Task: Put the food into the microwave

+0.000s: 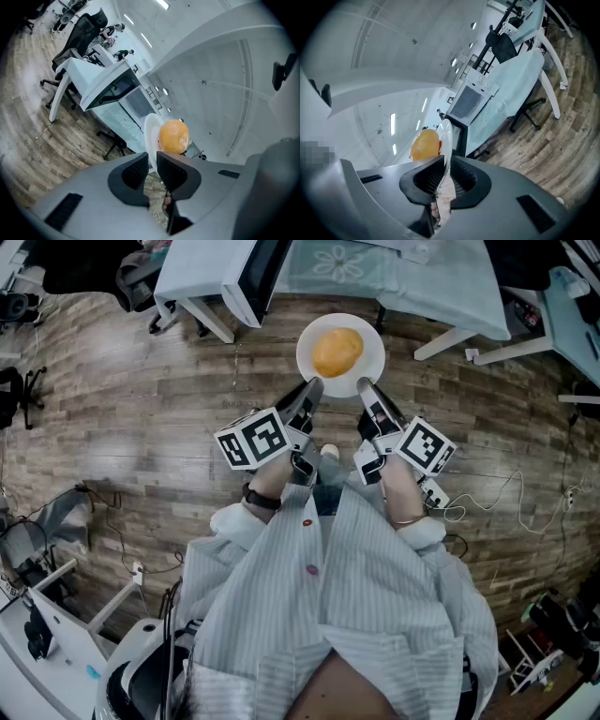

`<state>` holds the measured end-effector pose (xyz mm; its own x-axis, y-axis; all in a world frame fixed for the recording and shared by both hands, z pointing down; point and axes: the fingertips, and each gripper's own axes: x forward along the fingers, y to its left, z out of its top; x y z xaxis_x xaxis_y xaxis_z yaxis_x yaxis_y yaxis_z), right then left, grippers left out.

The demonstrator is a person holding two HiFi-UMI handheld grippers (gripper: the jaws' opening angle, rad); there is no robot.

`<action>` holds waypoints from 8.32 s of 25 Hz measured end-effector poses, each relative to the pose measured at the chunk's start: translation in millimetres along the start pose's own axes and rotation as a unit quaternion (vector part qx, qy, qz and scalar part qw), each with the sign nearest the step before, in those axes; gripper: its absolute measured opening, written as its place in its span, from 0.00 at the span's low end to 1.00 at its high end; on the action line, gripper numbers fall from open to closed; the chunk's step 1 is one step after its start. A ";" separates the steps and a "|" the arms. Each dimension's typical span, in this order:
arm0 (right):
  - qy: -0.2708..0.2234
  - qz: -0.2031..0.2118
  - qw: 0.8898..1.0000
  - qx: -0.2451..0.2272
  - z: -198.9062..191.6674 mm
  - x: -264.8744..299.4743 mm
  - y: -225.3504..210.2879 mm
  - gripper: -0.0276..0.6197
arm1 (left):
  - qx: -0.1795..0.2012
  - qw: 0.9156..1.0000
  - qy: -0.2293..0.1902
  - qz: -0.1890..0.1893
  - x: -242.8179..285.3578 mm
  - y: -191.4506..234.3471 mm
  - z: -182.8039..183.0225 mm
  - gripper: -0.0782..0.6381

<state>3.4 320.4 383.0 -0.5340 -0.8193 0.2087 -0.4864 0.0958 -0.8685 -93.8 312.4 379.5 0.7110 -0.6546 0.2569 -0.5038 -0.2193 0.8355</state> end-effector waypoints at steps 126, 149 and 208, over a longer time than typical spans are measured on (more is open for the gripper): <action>0.097 0.002 0.995 0.021 306.1 322.0 -124.0 0.13 | -0.065 0.992 -0.070 0.080 365.3 74.7 247.6 0.19; 0.101 -0.052 0.992 -0.051 301.4 343.4 -162.6 0.17 | -0.018 0.995 -0.021 0.098 389.3 109.4 243.3 0.19; 0.019 -0.184 0.927 -0.327 342.1 429.1 -213.7 0.27 | 0.305 0.938 0.048 0.159 488.8 173.9 288.9 0.30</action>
<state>114.8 -245.0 504.4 -0.2658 -0.8456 0.4629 -0.9491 0.1455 -0.2792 24.4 -254.6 510.1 0.5026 -0.6959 0.5130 -0.8644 -0.4156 0.2831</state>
